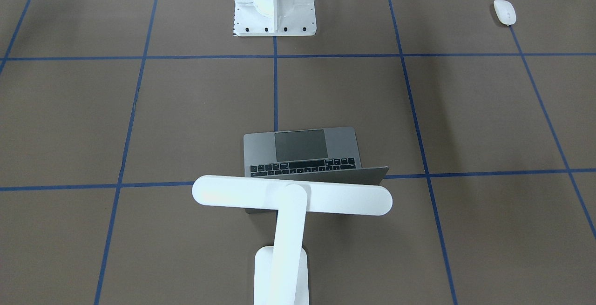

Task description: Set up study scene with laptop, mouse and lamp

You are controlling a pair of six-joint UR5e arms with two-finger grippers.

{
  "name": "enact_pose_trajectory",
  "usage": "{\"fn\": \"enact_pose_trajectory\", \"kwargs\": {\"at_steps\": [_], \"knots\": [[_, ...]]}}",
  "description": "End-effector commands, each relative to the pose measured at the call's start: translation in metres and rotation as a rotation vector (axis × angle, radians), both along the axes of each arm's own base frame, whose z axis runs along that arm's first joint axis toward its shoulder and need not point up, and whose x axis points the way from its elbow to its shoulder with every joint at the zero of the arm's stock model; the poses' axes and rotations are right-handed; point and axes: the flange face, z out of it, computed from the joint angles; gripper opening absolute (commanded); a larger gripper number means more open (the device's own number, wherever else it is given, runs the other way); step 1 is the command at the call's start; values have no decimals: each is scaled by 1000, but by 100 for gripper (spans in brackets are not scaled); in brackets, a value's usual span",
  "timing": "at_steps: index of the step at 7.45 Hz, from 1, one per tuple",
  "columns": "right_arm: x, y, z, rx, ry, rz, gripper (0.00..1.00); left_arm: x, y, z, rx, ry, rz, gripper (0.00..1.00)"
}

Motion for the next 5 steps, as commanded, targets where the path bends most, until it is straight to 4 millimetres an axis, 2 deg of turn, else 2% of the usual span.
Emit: {"fn": "enact_pose_trajectory", "kwargs": {"at_steps": [1, 2, 3, 4, 5], "knots": [[33, 39, 30, -115, -31, 249, 100, 0, -1, 0, -1, 0, -1, 100], [25, 52, 23, -113, -23, 252, 100, 0, 0, 1, -3, 0, -1, 100], [29, 50, 17, -135, 20, 238, 100, 0, 1, 1, -4, 0, -2, 100], [47, 30, 2, -214, 36, 324, 100, 0, 1, 2, -6, 0, -2, 100], [53, 22, -10, -266, 81, 341, 100, 0, 2, 5, -13, 1, -2, 100]]}}
